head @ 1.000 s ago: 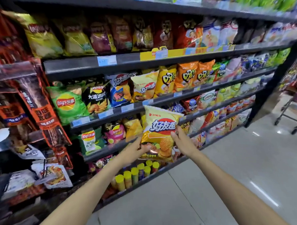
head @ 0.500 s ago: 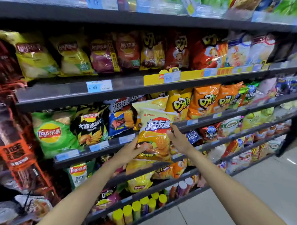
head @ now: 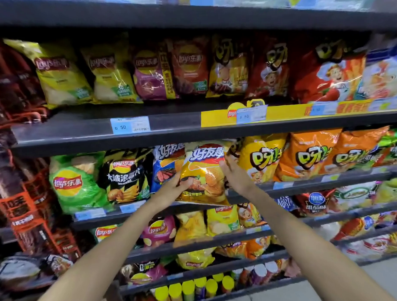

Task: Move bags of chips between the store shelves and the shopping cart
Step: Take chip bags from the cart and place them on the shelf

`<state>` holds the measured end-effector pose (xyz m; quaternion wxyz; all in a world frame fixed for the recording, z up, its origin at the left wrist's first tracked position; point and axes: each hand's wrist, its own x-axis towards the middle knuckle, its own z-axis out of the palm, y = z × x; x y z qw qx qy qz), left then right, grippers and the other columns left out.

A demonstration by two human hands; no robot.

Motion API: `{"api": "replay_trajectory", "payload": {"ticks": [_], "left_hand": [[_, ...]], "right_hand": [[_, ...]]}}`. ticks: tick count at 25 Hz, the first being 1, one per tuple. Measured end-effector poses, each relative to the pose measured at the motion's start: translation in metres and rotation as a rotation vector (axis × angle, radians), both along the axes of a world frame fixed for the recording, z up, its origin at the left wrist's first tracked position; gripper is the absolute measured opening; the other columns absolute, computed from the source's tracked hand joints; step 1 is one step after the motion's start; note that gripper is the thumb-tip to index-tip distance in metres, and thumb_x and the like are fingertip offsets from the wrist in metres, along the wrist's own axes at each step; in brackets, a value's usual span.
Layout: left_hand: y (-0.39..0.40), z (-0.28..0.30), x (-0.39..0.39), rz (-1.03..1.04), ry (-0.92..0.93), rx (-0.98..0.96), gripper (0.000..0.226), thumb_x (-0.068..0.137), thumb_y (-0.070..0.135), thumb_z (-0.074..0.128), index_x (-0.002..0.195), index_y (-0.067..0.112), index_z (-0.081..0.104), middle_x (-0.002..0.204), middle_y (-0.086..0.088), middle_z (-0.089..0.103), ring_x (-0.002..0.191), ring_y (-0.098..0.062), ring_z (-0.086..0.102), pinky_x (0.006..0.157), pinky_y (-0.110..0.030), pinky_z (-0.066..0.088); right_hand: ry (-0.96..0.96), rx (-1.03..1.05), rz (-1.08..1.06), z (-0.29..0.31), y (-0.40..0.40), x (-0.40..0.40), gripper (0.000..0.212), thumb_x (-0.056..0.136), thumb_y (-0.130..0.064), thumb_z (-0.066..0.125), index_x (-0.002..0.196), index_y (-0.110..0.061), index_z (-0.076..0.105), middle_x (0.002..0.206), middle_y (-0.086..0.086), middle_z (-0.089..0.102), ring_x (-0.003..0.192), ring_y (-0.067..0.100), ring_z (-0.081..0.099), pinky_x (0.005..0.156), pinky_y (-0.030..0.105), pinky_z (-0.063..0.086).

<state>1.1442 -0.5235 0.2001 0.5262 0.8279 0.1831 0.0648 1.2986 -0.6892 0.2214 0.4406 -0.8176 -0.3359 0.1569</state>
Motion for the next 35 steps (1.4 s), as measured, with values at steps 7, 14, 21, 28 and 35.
{"api": "replay_trajectory", "payload": {"ticks": [7, 14, 21, 28, 35], "left_hand": [[0.007, 0.002, 0.035, 0.075, -0.044, 0.001, 0.068, 0.1, 0.052, 0.044, 0.156, 0.034, 0.009, 0.149, 0.019, 0.026, 0.138, -0.005, 0.023, 0.115, -0.031, 0.02], [0.015, -0.001, 0.055, 0.044, -0.052, -0.011, 0.057, 0.102, 0.044, 0.045, 0.151, 0.036, 0.018, 0.146, 0.008, 0.041, 0.134, -0.013, 0.04, 0.114, -0.034, 0.031], [0.038, -0.003, 0.07, 0.033, 0.046, 0.022, 0.046, 0.102, 0.044, 0.043, 0.141, 0.022, 0.03, 0.135, 0.003, 0.047, 0.13, -0.016, 0.044, 0.104, -0.029, 0.035], [0.033, -0.02, 0.07, -0.046, -0.068, 0.049, 0.059, 0.1, 0.033, 0.053, 0.144, 0.037, 0.014, 0.142, 0.004, 0.041, 0.131, -0.013, 0.043, 0.106, -0.027, 0.039], [0.019, -0.027, 0.07, -0.106, -0.02, 0.14, 0.087, 0.098, 0.032, 0.057, 0.156, 0.023, -0.006, 0.14, 0.007, 0.037, 0.128, -0.009, 0.039, 0.103, -0.025, 0.037]], "right_hand": [[0.129, -0.028, 0.16, 0.008, 0.016, 0.034, 0.093, 0.078, -0.058, 0.074, 0.147, -0.025, 0.021, 0.14, -0.004, 0.049, 0.13, 0.017, 0.047, 0.109, 0.042, 0.042], [0.088, 0.015, 0.186, -0.002, 0.025, 0.05, 0.069, 0.083, -0.035, 0.077, 0.133, -0.022, 0.032, 0.125, -0.003, 0.055, 0.119, 0.015, 0.054, 0.099, 0.036, 0.049], [0.086, -0.048, 0.137, -0.005, 0.043, 0.064, 0.051, 0.085, -0.037, 0.075, 0.119, -0.023, 0.04, 0.118, -0.002, 0.058, 0.113, 0.015, 0.056, 0.099, 0.038, 0.05], [0.092, 0.1, 0.181, -0.019, 0.031, 0.057, 0.082, 0.084, -0.016, 0.076, 0.145, -0.018, 0.022, 0.123, -0.01, 0.053, 0.114, 0.005, 0.056, 0.09, 0.024, 0.054], [0.016, 0.057, 0.116, -0.038, 0.015, 0.048, 0.105, 0.084, -0.014, 0.076, 0.155, -0.025, 0.0, 0.144, 0.001, 0.04, 0.127, 0.011, 0.043, 0.102, 0.035, 0.047]]}}
